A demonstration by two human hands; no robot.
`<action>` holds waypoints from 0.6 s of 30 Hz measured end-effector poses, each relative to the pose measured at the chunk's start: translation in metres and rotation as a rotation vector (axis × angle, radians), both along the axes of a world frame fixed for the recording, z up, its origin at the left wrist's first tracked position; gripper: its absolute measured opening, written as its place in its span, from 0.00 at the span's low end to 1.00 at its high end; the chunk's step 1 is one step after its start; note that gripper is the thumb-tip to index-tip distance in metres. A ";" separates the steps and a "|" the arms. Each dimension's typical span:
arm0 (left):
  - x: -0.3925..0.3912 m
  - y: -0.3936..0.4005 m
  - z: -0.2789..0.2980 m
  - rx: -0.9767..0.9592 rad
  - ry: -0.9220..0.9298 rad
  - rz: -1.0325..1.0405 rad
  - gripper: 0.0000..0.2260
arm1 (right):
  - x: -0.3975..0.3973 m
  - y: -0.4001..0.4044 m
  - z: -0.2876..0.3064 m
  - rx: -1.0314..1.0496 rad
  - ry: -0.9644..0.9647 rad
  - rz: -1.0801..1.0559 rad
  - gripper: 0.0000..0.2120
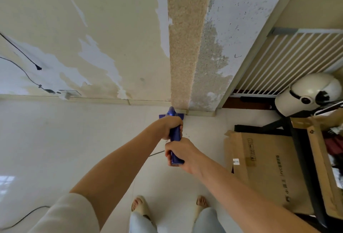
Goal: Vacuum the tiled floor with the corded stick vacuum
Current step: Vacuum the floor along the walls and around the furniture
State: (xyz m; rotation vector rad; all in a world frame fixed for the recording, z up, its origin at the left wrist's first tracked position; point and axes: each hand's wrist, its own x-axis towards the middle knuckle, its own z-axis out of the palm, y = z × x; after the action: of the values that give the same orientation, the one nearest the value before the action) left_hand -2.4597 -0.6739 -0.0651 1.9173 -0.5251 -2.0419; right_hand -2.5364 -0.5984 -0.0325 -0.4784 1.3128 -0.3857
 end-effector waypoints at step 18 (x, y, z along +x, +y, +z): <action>0.129 -0.009 -0.019 -0.008 0.049 0.036 0.07 | 0.121 -0.002 0.009 -0.066 0.062 0.080 0.08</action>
State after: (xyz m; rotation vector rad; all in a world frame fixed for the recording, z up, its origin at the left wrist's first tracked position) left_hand -2.3302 -0.6828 -0.0842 1.8535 -0.4833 -2.0555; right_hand -2.4158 -0.6001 -0.0232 -0.6004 1.3397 -0.3507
